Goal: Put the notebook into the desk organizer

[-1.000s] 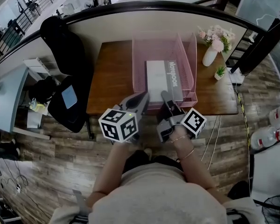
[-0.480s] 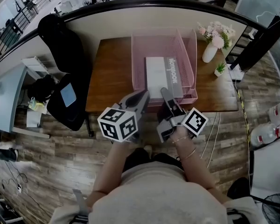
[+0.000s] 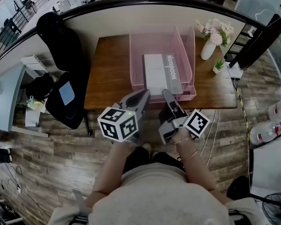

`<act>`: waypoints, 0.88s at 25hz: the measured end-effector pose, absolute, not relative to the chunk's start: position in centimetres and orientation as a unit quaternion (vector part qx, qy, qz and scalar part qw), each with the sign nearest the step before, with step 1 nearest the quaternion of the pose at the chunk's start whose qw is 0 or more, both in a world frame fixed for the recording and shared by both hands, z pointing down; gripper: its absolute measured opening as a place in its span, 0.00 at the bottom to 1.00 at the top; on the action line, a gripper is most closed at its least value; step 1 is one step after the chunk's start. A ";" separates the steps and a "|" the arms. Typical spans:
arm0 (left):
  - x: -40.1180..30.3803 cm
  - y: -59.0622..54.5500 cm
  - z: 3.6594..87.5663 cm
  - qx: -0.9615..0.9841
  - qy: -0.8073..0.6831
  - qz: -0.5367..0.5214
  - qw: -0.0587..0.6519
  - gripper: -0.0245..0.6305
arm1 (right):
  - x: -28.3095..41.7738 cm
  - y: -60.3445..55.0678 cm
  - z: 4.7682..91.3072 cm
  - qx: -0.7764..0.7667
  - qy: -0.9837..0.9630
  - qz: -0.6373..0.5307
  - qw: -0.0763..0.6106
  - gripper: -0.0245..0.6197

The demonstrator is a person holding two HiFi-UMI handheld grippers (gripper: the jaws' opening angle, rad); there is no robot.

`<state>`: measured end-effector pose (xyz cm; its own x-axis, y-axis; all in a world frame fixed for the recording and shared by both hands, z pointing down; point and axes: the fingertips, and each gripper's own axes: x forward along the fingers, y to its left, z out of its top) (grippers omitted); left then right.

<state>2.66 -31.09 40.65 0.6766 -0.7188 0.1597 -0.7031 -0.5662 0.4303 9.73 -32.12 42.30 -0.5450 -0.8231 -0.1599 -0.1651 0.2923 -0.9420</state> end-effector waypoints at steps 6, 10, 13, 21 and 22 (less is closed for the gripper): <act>2.8 -30.5 40.9 0.883 -0.404 -0.016 0.240 0.05 | 9.9 -31.3 42.8 -0.336 0.730 -0.495 0.331 0.22; 3.1 -30.2 40.8 0.884 -0.402 -0.019 0.237 0.05 | 10.0 -30.9 42.9 -0.338 0.729 -0.494 0.331 0.21; 3.3 -30.1 40.8 0.884 -0.401 -0.019 0.239 0.05 | 10.0 -30.7 43.0 -0.338 0.729 -0.496 0.329 0.20; 3.1 -30.3 41.0 0.884 -0.402 -0.018 0.240 0.05 | 10.4 -31.1 43.5 -0.355 0.731 -0.488 0.320 0.19; 3.1 -30.3 41.0 0.884 -0.402 -0.018 0.239 0.05 | 10.4 -31.2 43.5 -0.355 0.732 -0.487 0.319 0.19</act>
